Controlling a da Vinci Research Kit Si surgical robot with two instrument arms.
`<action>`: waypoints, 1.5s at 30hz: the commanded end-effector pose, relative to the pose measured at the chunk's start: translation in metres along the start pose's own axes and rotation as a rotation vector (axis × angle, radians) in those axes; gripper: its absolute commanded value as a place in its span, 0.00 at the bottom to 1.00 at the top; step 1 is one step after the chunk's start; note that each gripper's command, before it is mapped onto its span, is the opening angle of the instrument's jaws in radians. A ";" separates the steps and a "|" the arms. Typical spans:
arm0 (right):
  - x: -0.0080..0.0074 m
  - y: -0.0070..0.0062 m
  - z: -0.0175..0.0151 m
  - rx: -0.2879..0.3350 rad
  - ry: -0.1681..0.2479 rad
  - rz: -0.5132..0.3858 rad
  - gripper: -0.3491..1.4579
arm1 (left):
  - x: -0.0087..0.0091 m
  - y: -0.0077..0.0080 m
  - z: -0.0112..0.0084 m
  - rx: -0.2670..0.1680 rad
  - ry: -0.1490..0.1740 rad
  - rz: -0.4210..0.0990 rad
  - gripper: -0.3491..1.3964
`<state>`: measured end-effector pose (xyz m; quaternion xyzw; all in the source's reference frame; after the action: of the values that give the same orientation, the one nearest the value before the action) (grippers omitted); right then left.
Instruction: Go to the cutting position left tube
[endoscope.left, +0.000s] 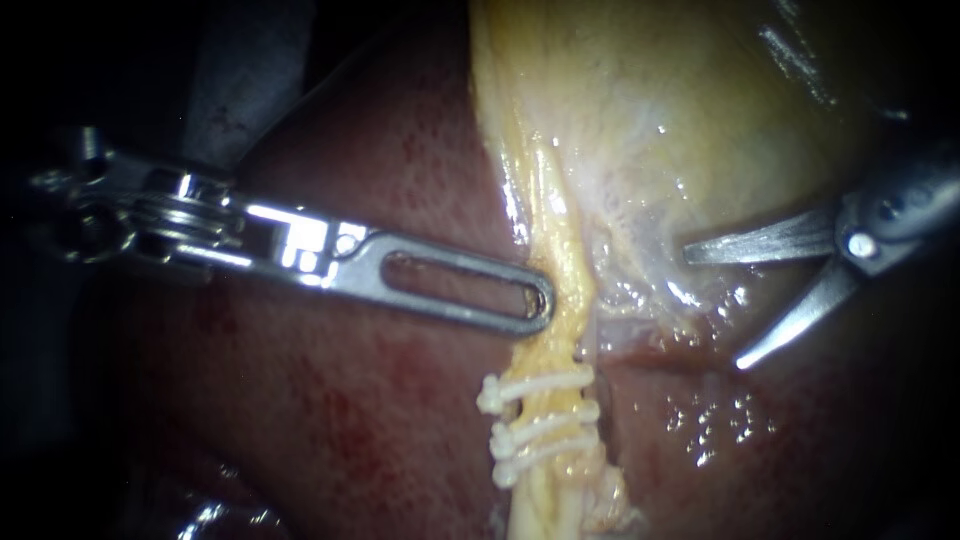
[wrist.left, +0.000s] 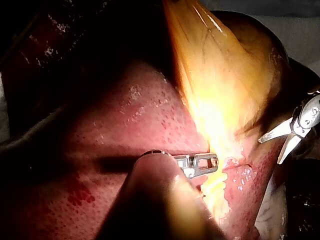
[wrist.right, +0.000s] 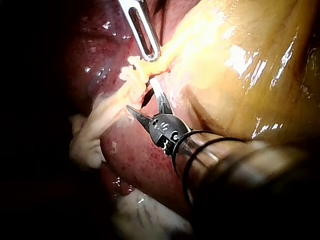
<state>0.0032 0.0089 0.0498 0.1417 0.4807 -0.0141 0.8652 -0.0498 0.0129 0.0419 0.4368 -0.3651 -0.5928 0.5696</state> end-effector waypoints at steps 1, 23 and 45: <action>0.0000 0.0000 0.0000 0.000 0.000 0.000 0.98 | 0.0000 0.0000 0.0000 0.000 0.000 0.000 0.00; 0.0002 -0.0002 0.0001 0.002 0.001 0.024 0.98 | -0.0002 -0.0010 -0.0038 0.007 0.006 -0.005 0.00; 0.0015 -0.0020 0.0030 0.129 -0.052 0.338 0.93 | 0.0000 -0.0034 -0.0079 0.009 -0.001 -0.018 0.00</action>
<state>0.0063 0.0063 0.0497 0.2778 0.4221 0.0965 0.8575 -0.0435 0.0137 0.0358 0.4418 -0.3647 -0.5969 0.5617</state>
